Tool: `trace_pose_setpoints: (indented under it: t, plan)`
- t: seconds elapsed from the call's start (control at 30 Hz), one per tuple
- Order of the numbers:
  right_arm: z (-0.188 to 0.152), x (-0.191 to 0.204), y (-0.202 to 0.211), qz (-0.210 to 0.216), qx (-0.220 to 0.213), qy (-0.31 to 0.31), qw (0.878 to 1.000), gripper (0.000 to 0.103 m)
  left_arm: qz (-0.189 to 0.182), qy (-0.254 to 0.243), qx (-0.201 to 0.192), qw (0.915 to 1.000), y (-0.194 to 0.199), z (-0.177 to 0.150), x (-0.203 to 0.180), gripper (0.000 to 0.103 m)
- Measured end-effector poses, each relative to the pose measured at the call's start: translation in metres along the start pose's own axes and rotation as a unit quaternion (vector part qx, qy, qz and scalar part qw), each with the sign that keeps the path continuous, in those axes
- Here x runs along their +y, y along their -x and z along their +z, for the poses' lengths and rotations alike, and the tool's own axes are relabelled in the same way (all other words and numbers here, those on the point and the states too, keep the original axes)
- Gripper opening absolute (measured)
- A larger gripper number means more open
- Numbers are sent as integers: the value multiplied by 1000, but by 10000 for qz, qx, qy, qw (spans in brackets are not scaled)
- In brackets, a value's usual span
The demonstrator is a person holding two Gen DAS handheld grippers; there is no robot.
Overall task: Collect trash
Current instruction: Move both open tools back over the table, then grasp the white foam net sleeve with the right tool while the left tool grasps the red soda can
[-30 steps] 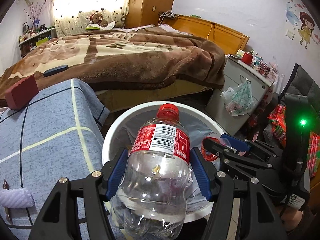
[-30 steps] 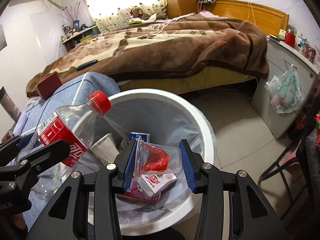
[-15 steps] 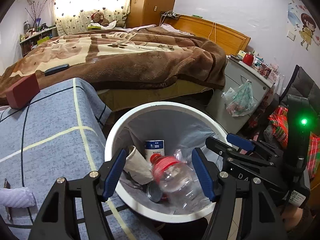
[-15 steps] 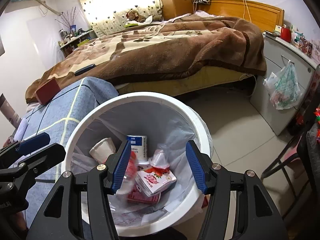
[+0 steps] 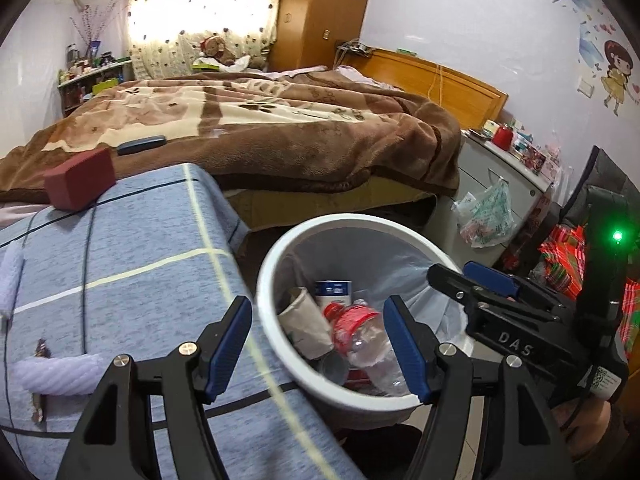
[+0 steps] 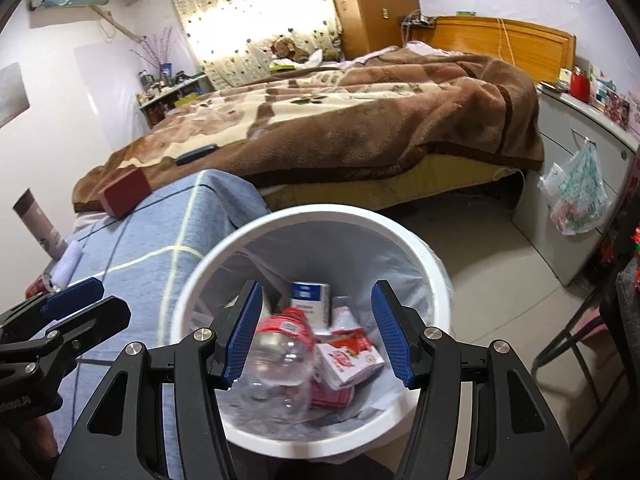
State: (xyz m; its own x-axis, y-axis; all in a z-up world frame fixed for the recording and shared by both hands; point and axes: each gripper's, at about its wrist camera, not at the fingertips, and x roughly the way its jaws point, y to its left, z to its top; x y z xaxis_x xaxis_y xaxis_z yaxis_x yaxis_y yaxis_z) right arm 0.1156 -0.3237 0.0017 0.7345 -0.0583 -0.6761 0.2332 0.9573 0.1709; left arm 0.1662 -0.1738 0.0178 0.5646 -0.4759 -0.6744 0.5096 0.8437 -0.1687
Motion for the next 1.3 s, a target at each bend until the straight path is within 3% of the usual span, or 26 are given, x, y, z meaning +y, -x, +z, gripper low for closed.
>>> trace_pose_setpoints:
  t: [0.37,0.8,1.3]
  plan:
    - [-2,44,2,472,-106,374,9981,58,437,403,-287,9978,41,-14,56,70]
    - [-12,107,-7,1148,35,985,9885,58,1101,960,-494,9880,87,-45,129,70]
    - [-32,199,-24,1720,417,2224,9588,58,1842,1672,-567,9669,138,-82,230,70]
